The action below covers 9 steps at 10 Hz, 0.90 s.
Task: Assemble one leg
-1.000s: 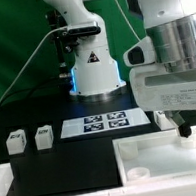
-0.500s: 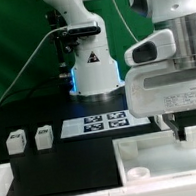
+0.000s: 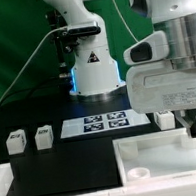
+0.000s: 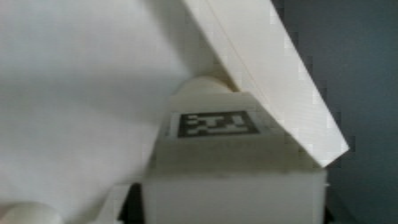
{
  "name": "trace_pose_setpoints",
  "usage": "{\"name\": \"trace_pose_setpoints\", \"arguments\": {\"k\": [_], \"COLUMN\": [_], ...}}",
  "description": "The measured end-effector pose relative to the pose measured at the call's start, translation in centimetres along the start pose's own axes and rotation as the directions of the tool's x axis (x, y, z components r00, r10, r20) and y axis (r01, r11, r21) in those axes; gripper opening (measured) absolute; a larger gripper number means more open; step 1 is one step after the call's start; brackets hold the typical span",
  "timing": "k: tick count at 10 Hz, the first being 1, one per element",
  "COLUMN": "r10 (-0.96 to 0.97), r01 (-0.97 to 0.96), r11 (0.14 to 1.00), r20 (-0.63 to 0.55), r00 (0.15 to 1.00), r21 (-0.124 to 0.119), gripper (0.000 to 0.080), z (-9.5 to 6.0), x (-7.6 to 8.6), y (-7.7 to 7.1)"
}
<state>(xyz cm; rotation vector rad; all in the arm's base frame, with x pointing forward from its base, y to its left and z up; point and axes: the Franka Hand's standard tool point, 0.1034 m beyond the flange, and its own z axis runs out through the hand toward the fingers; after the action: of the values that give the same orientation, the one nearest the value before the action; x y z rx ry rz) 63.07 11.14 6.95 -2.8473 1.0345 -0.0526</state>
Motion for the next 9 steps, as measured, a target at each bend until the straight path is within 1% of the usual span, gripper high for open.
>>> {"name": "trace_pose_setpoints", "arguments": {"k": [2, 3, 4, 5, 6, 7, 8, 9], "r10": [0.147, 0.288, 0.449, 0.587, 0.693, 0.854, 0.933, 0.945], "r01": [-0.147, -0.288, -0.449, -0.587, -0.693, -0.855, -0.937, -0.948], "r11": [0.989, 0.958, 0.894, 0.81, 0.721, 0.516, 0.347, 0.314], "r20": [0.0, -0.001, -0.011, -0.015, 0.006, 0.049, 0.081, 0.083], "r00": [0.989, 0.958, 0.893, 0.81, 0.721, 0.518, 0.35, 0.317], "r21": [0.0, 0.001, 0.007, 0.009, 0.02, 0.04, 0.042, 0.043], "gripper": [0.0291, 0.0292, 0.0292, 0.0292, 0.0294, 0.0294, 0.0294, 0.0294], "z": [0.04, 0.13, 0.12, 0.12, 0.18, 0.27, 0.3, 0.29], "x": [0.03, -0.03, -0.21, -0.2, -0.09, 0.0, -0.14, -0.17], "y": [0.08, 0.11, 0.09, 0.13, 0.29, 0.56, 0.71, 0.69]}}
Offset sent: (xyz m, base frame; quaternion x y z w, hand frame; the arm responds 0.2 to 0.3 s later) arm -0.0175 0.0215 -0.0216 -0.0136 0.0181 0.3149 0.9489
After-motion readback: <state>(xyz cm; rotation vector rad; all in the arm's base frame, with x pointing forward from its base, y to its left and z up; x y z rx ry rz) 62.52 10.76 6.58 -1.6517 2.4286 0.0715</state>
